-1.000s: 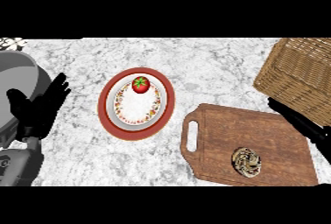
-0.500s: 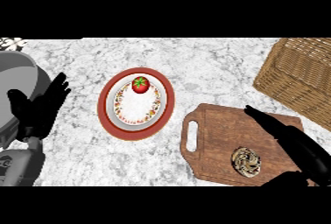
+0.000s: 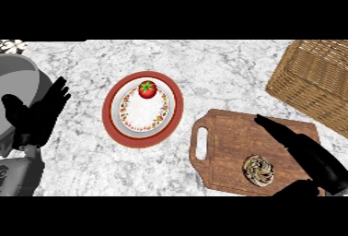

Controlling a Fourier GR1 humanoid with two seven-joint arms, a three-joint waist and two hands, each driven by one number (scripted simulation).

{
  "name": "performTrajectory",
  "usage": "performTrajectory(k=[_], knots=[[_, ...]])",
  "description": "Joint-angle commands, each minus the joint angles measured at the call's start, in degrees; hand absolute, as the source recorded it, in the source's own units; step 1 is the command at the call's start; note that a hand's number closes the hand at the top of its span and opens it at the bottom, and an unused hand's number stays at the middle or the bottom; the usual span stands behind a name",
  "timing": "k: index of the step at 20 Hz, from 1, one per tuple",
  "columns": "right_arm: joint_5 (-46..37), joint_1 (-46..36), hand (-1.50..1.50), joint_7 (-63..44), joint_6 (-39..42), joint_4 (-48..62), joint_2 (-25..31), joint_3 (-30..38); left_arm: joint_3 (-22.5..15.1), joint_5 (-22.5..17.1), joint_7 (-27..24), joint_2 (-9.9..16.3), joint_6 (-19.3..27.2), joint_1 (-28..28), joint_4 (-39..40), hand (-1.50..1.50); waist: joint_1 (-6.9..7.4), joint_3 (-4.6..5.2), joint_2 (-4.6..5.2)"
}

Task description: Pick the cupcake from the cutting board and place it in the basket

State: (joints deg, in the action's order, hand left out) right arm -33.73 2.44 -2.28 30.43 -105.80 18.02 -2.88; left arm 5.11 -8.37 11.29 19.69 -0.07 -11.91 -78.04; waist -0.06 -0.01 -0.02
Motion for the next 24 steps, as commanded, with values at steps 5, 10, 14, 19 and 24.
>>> performTrajectory(k=[5,10,14,19,24], knots=[[0.24,0.27,-1.50,6.44,1.65,3.37,-0.71,0.96,0.84,2.26,0.08,-1.66,-1.16,1.74,-1.69,0.00,0.07,0.00,0.00],[-1.83,5.83,-1.50,13.95,0.16,3.54,1.70,1.83,0.89,3.16,1.18,-2.68,-1.14,0.06,-1.50,0.00,-0.16,-0.01,0.00],[-4.56,4.37,-1.50,6.71,0.77,-0.82,-0.82,0.75,0.86,4.11,4.07,-4.15,0.17,-0.52,-3.08,0.00,-0.10,0.00,-0.02],[-10.21,6.63,-1.50,11.95,-4.79,4.90,-1.19,-1.70,1.48,4.11,1.56,-5.12,-1.09,1.11,-3.17,0.00,-0.04,0.00,-0.02],[-15.47,2.89,1.50,11.73,-7.49,8.65,-3.27,-5.93,3.41,4.31,0.06,-3.74,-2.97,-0.76,0.95,0.00,0.04,0.00,0.03]])
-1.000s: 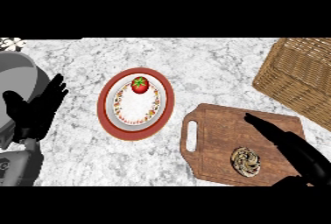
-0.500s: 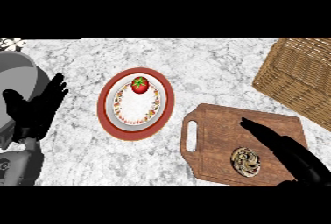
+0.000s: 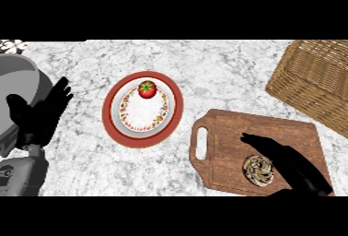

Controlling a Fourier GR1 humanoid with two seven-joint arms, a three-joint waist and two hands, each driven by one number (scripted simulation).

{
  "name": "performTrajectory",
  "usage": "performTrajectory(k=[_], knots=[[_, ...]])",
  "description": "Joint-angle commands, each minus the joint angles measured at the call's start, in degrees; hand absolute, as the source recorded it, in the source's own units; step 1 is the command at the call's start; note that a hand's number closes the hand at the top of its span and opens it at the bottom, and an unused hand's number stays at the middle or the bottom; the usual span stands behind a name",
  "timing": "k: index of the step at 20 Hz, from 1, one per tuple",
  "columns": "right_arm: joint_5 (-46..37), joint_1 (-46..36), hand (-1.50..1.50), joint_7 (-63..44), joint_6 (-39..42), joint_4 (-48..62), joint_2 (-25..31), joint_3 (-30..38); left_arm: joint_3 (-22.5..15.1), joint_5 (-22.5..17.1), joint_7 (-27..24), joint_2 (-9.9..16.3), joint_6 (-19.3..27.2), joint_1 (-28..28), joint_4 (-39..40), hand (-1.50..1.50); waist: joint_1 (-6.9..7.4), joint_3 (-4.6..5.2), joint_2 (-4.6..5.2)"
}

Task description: Pick the cupcake from the cutting board and place it in the basket

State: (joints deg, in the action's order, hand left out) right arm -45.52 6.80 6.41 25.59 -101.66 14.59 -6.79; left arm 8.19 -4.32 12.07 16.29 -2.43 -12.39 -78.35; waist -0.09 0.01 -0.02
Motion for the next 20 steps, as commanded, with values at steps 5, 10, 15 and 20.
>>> performTrajectory(k=[5,10,15,20], knots=[[-7.63,-2.91,1.50,2.21,-2.83,5.21,-0.23,-4.11,1.58,-0.86,1.75,0.03,-1.47,-0.87,-0.85,0.00,0.10,-0.01,0.01],[-10.02,-0.58,1.50,5.95,-5.97,6.90,0.31,-5.22,1.30,-0.40,-0.66,-0.83,-2.65,4.93,-3.80,0.00,0.22,-0.01,-0.02],[-13.11,-4.43,1.50,-10.19,-4.84,4.95,-10.36,-7.39,1.64,0.51,2.55,-0.29,-1.10,-1.55,-0.77,0.00,0.21,0.02,0.04],[-11.94,-6.62,1.50,-33.51,-15.50,6.89,-14.32,-11.28,1.73,0.62,1.24,-0.02,-1.47,-1.33,-0.83,0.00,0.98,0.00,0.27]])
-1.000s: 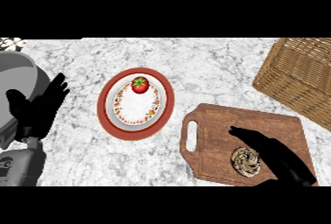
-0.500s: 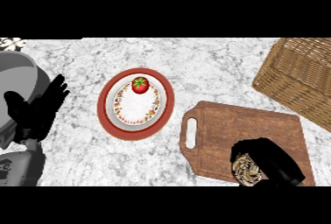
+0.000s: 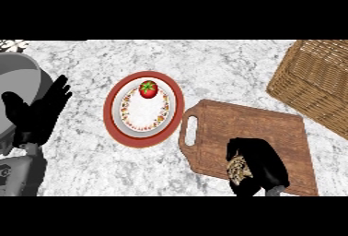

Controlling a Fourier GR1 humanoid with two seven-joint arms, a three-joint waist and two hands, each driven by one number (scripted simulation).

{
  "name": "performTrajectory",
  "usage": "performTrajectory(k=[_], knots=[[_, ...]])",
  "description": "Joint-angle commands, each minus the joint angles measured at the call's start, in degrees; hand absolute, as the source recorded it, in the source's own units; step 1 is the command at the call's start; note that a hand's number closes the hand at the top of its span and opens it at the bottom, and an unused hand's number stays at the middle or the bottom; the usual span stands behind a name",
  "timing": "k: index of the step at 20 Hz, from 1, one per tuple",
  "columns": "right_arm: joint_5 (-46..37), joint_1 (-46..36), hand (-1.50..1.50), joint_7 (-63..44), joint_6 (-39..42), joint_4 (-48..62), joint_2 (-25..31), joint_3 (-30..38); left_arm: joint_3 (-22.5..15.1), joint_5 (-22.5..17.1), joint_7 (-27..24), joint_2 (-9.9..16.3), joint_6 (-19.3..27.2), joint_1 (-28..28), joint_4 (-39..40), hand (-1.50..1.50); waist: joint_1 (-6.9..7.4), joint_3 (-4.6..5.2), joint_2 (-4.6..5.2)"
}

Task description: Pick the cupcake from the cutting board and place it in the basket

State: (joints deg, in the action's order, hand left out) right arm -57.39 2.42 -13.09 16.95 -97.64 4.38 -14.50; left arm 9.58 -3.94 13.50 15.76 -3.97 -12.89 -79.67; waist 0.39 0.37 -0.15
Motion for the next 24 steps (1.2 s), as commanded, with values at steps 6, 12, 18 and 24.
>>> performTrajectory(k=[6,12,18,24], knots=[[12.29,-10.16,1.50,-27.21,-23.77,0.97,-4.31,-14.67,-1.61,2.51,-3.32,-1.20,0.47,0.63,3.00,0.00,0.75,-0.40,0.49],[8.39,-17.09,1.50,-29.81,-36.77,-8.59,-4.36,-18.99,0.27,-0.22,0.43,0.54,-0.96,-0.64,0.77,0.00,0.09,-0.36,-0.11],[-2.84,-27.82,1.50,-48.70,-28.57,-15.52,-4.38,-15.92,0.10,0.41,-2.13,-1.29,0.33,1.21,0.14,0.00,-0.39,-0.30,-0.11],[-5.05,-38.58,1.50,-57.29,-18.07,-18.02,-4.37,-8.74,0.67,0.65,0.05,-0.48,0.61,-0.18,0.40,0.00,-0.45,-0.31,-0.02]])
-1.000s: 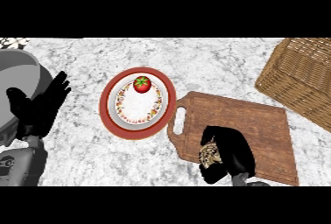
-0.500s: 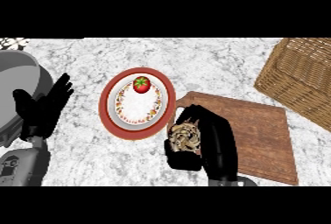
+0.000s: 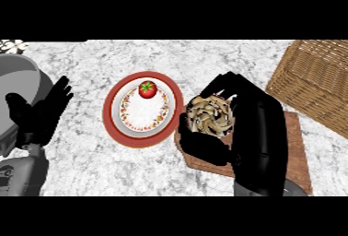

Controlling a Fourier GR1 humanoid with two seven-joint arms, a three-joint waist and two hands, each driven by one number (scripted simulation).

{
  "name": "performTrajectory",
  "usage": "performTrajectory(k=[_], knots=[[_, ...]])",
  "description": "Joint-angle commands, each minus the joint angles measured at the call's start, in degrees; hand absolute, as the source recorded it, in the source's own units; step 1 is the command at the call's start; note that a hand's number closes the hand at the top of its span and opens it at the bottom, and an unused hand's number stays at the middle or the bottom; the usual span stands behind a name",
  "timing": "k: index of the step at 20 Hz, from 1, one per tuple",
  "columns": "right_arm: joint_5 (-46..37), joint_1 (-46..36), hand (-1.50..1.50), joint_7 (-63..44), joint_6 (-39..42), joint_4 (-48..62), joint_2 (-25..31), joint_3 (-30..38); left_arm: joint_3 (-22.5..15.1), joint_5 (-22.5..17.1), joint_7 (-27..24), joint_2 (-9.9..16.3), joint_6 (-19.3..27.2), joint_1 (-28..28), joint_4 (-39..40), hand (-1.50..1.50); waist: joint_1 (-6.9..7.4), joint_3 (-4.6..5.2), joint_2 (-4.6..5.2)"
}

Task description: Pick the cupcake from the cutting board and place it in the basket

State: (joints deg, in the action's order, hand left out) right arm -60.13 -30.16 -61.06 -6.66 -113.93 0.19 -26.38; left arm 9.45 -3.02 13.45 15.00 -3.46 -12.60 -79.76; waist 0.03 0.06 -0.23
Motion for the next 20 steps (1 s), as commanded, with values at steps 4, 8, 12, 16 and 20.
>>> performTrajectory(k=[4,8,12,16,20], knots=[[-1.81,-14.28,1.50,-6.66,8.36,4.43,-0.17,11.53,-0.44,1.48,-0.19,-1.57,2.19,-2.94,2.39,0.00,-0.08,0.00,0.21],[-0.78,-19.13,1.50,-2.51,9.69,9.49,2.70,19.27,0.57,-0.58,-0.76,-0.18,-0.90,1.14,-0.45,0.00,0.35,-0.02,0.18],[1.57,-22.83,1.50,0.32,9.77,13.01,6.56,26.91,-0.14,1.10,-0.12,-0.33,0.28,-0.21,-0.30,0.00,0.16,-0.03,0.25],[-1.95,-25.06,1.50,-0.10,12.98,18.61,11.48,28.61,-0.77,0.94,0.66,-1.34,0.41,1.36,-1.49,0.00,0.45,-0.02,0.12],[-0.09,-24.33,1.50,5.15,11.12,23.03,17.68,34.73,0.91,-0.01,-1.58,0.39,-1.44,1.13,0.13,0.00,0.20,-0.04,0.28]])
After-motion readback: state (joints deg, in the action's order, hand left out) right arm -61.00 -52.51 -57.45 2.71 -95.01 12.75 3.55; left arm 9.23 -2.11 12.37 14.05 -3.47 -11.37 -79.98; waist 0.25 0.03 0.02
